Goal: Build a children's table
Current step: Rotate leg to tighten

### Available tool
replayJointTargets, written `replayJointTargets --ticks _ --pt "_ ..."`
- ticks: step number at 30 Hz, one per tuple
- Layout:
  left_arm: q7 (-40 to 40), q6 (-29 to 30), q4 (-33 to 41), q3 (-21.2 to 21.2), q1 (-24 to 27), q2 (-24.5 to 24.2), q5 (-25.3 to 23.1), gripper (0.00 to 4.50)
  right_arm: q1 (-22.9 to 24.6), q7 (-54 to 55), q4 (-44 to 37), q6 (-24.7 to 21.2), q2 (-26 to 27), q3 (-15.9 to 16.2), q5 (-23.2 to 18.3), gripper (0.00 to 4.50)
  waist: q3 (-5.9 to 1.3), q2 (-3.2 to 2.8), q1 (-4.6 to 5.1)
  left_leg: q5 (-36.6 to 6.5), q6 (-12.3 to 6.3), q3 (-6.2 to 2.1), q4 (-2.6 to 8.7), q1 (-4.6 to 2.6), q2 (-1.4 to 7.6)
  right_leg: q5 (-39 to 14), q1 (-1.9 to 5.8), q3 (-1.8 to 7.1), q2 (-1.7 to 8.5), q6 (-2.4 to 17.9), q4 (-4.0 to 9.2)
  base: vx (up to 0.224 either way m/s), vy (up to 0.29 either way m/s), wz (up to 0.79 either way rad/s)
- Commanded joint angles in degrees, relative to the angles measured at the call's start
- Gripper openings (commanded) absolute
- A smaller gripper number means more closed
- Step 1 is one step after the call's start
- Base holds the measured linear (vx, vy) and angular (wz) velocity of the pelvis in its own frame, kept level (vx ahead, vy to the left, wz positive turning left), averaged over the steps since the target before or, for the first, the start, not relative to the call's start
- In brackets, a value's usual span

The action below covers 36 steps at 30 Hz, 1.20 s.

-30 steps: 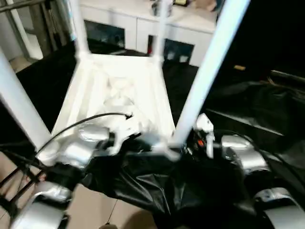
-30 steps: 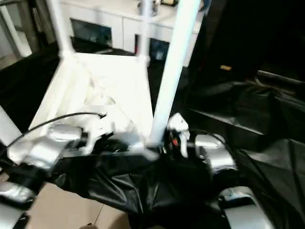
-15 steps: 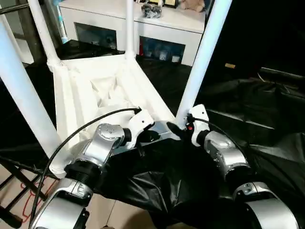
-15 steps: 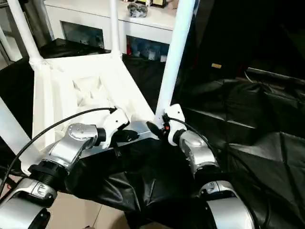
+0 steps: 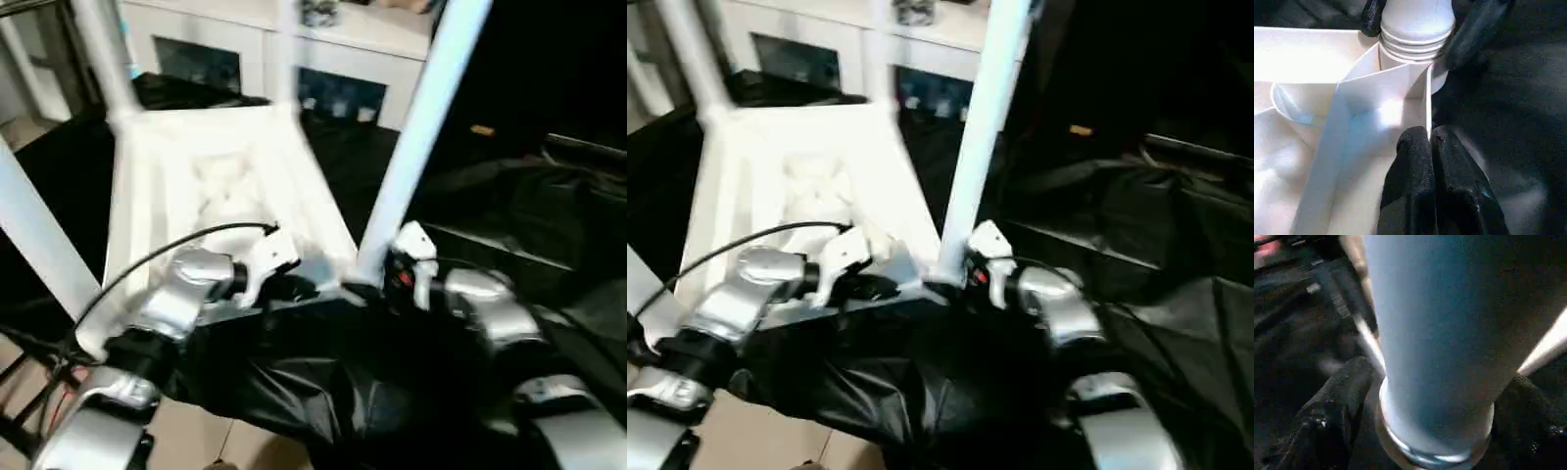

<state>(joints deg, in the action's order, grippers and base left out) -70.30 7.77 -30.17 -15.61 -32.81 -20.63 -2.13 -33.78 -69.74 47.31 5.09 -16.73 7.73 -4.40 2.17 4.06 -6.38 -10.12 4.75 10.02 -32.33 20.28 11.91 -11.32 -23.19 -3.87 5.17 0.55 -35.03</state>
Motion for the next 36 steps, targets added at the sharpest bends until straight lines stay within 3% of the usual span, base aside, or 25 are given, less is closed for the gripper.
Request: replayJointTargets --ticks 1,5,8,14,21,23,25,27,28,29,36 --pt "-2.37 -0.73 0.72 -2.53 0.77 0.43 0.51 0.00 0.68 -6.52 -2.14 -0.75 0.41 3.54 -0.64 3.68 -2.91 -0.30 -0.18 -9.13 -4.83 0.40 3.12 -0.18 1.70 -1.91 3.19 2.23 2.79 15.28 3.01 0.000 0.000 0.00" --pt "-4.23 -1.10 0.94 -2.59 0.94 -0.64 1.01 0.00 0.82 -9.22 -2.86 -1.62 -0.20 4.02 -0.66 3.68 -2.74 -0.25 -0.42 -11.06 -2.98 0.30 3.41 -0.29 1.78 -6.60 3.00 2.36 2.91 13.92 3.35 0.000 0.000 0.00" --pt "-4.72 -1.26 0.94 -2.48 0.99 -0.83 1.11 0.00 0.83 -9.58 -2.87 -1.62 -0.20 4.02 -0.76 3.37 -2.75 -0.17 -0.41 -11.42 -2.28 0.24 3.46 -0.25 1.72 -7.82 2.99 2.40 3.02 13.43 3.44 0.000 0.000 0.00" --pt "-5.75 -1.22 1.10 -2.57 1.00 -1.25 1.63 0.00 0.67 -11.31 -2.87 -3.43 0.08 3.66 -1.73 3.05 -3.05 -0.18 -0.51 -7.98 -3.23 0.35 3.09 -0.23 1.57 -2.16 3.13 2.29 2.78 14.48 2.82 0.000 0.000 0.00" --pt "-4.07 -0.64 0.77 -2.31 0.87 -0.24 1.45 0.00 1.96 -8.90 -3.56 -4.62 0.81 2.53 -2.33 2.73 -2.96 -0.37 -0.65 -9.78 -2.38 0.33 3.22 -0.38 1.65 -4.39 3.06 2.35 2.88 14.21 3.12 0.000 0.000 0.00" --pt "-1.21 0.37 0.30 -1.52 0.55 0.89 1.17 0.00 1.25 -2.52 -1.56 -5.38 2.04 1.01 -1.67 2.72 -2.88 -0.36 -0.67 -9.77 -2.04 0.34 3.32 -0.37 1.62 -4.68 3.04 2.40 2.87 14.13 3.12 0.000 0.000 0.00" --pt "1.33 1.11 -0.30 -1.12 0.18 1.84 0.78 0.00 0.50 3.84 0.39 -5.06 3.09 -0.01 -0.44 2.72 -2.66 -0.37 -0.38 -11.94 -0.91 0.16 3.63 -0.41 1.53 -8.54 2.88 2.44 3.06 13.23 3.61 0.000 0.000 0.00" --pt "7.38 2.24 -2.19 -0.48 -0.85 4.27 -0.48 0.00 -1.00 16.91 4.25 -4.93 5.53 -2.08 1.28 2.71 -2.40 -0.33 0.39 -15.69 1.18 -0.31 4.12 -0.21 1.36 -17.43 2.89 2.42 3.24 10.51 4.39 0.000 0.000 0.00" --pt "7.38 2.24 -2.19 -0.48 -0.85 4.27 -0.48 0.00 -1.00 16.91 4.25 -4.93 5.53 -2.08 1.28 2.70 -2.40 -0.33 0.39 -15.69 1.18 -0.31 4.12 -0.21 1.36 -17.43 2.89 2.42 3.24 10.51 4.39 0.000 0.000 0.00" --pt "11.11 3.01 -3.37 -0.16 -1.56 6.19 -1.15 0.00 -1.55 22.90 5.80 -5.58 7.30 -3.20 1.44 2.70 -2.47 -0.48 0.80 -17.39 2.07 -0.53 4.18 -0.56 1.35 -21.59 2.57 2.43 3.34 8.82 4.89 0.000 0.000 0.00" --pt "19.35 5.43 -4.57 -0.36 -2.87 13.00 -2.37 0.00 -1.81 34.50 7.01 -7.41 14.41 -2.62 3.37 2.70 -2.58 -0.47 1.14 -16.04 0.98 -0.32 4.10 -0.39 1.30 -17.35 2.40 2.57 3.03 8.96 4.85 0.000 0.000 0.00"
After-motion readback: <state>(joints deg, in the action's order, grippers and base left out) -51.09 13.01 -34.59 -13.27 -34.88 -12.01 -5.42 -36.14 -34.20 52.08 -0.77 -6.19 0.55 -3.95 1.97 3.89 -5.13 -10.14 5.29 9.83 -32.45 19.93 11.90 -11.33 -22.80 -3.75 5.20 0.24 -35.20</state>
